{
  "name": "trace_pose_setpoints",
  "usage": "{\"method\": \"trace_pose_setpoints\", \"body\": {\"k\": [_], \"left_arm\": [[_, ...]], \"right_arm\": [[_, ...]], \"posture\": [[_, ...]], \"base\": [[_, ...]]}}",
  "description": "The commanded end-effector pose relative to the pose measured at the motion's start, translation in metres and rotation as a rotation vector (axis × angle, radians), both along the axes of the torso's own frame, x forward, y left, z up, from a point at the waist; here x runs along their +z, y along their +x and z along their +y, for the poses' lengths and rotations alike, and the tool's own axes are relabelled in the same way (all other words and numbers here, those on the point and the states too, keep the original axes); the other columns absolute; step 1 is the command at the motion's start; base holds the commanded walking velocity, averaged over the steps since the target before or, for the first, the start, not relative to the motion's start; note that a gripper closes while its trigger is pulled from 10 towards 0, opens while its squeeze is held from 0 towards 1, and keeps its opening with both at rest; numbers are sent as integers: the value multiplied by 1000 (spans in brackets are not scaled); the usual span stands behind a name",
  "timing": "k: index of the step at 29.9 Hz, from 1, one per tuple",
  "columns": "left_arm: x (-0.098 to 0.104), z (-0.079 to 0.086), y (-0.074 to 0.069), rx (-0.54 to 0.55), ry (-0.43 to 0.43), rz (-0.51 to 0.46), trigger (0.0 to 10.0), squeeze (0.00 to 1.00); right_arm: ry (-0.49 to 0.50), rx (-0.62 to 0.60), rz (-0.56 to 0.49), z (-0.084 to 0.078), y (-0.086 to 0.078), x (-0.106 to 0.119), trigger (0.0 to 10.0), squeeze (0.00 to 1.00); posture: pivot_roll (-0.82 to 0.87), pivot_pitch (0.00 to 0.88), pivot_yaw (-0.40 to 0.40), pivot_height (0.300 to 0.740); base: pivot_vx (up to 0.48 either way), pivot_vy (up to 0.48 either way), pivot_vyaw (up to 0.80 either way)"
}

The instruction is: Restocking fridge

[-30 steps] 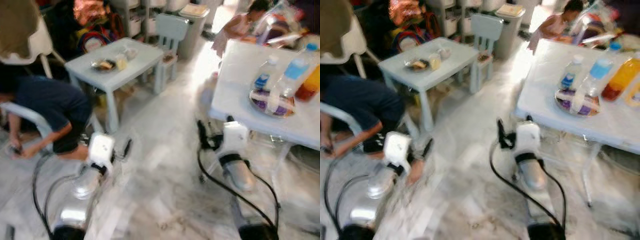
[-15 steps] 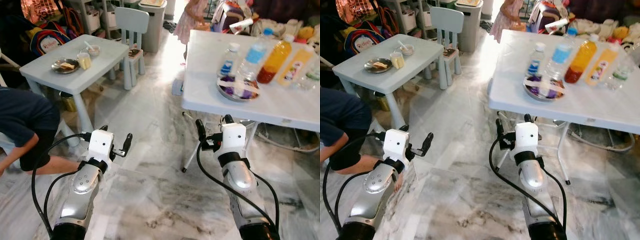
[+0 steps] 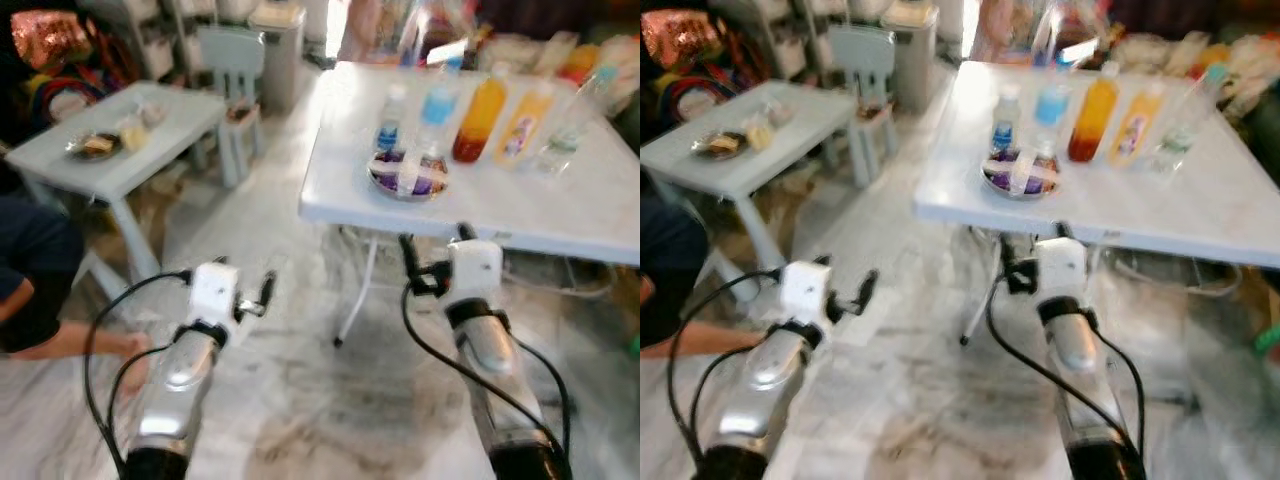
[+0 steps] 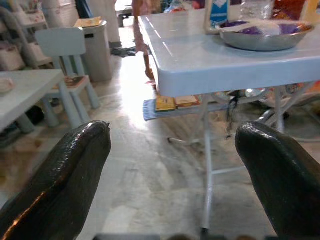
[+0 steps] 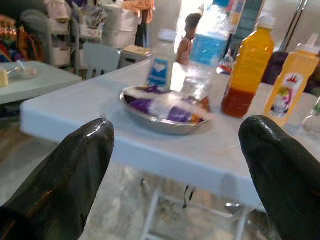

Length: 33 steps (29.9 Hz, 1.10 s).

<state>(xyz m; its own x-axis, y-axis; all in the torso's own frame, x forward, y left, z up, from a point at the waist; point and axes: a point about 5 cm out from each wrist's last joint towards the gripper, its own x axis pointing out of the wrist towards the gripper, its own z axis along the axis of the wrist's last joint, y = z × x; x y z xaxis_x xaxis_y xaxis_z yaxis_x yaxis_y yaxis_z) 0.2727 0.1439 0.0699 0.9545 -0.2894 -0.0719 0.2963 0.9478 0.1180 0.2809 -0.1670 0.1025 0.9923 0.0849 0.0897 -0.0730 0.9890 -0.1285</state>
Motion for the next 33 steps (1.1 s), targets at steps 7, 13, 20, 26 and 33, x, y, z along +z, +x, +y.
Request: {"method": "trace_pose_setpoints", "body": {"k": [7, 13, 20, 26, 33], "left_arm": [[9, 32, -5, 111, 22, -38, 10000, 0], [12, 33, -3, 110, 24, -57, 10000, 0], [15, 27, 0, 92, 10, -64, 10000, 0], [14, 24, -1, 76, 4, -59, 10000, 0], [12, 20, -2, 65, -1, -52, 10000, 0]], "right_arm": [[14, -15, -11, -1, 1, 2, 10000, 0], [21, -9, -10, 2, 5, 4, 10000, 0], [22, -10, -15, 2, 4, 4, 10000, 0], [22, -12, -11, 2, 2, 2, 10000, 0], [23, -7, -5, 3, 3, 2, 10000, 0]], "posture": [[0, 0, -18, 740], [-2, 0, -22, 740], [-10, 0, -17, 740], [-12, 0, -16, 740], [-10, 0, -24, 740]], "base": [[0, 0, 0], [0, 0, 0], [208, 0, -130], [337, 0, 0], [351, 0, -188]]}}
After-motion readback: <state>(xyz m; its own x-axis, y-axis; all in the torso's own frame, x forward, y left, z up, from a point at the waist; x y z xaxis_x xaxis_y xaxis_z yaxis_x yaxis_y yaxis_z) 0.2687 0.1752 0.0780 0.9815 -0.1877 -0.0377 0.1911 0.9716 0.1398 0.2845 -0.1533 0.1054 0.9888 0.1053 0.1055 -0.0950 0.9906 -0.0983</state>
